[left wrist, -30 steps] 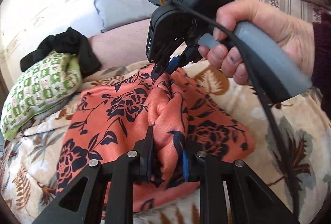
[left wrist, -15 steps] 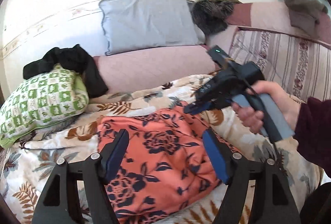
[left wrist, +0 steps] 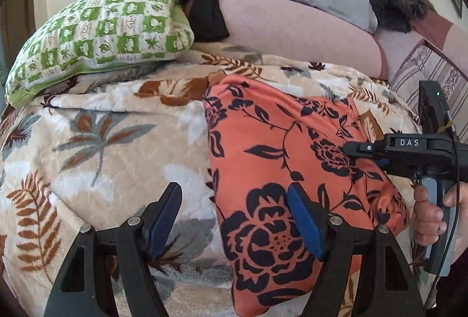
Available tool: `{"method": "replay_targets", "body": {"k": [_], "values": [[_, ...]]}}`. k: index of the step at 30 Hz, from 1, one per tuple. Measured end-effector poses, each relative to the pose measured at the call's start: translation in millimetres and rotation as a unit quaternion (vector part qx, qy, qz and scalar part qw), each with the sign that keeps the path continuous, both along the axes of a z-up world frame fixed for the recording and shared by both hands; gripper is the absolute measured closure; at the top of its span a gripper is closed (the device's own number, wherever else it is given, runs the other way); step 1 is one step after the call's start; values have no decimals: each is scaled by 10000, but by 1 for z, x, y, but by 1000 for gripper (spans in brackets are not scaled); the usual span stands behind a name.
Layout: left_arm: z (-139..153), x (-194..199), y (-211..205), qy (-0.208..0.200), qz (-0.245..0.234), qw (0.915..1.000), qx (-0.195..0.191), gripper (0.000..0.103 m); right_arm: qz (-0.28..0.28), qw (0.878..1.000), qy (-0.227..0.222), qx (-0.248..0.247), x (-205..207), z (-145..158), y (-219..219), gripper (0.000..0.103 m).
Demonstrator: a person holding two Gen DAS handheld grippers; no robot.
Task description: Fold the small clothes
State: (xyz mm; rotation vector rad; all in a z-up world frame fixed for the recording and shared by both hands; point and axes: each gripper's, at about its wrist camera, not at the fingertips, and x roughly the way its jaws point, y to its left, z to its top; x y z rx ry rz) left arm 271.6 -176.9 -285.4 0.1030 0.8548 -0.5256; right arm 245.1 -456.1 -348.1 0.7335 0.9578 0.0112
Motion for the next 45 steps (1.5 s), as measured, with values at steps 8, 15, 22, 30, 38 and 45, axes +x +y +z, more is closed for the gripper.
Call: {"method": "replay_targets", "body": {"k": [8,15,22,30,38,45], "values": [[4,-21,-23,-401,-538,9977,33,28,-467,9910,-919,-860,-26,46,17,89],[2,-29,-37,-475,-743,9961,-43,27,-906,9788,-1141,-1436,-34,66,-3,89],[-28,-18,-44,2,-610,9969,497,19,-1053,9917,-51,-740,-27,-2,-48,75],[-2,-15,-25,-509,-148,9981,325,19,-697,9854,-929,-1245,-46,74,-24,75],[-22,-7,-24,-216,-56,9956,912,17,1084,9810,992,-1266,-34,20,20,76],[-22,-9,-23,-192,13,9961,866,17,368,9874,441,-1476,-32,58,4,76]]}}
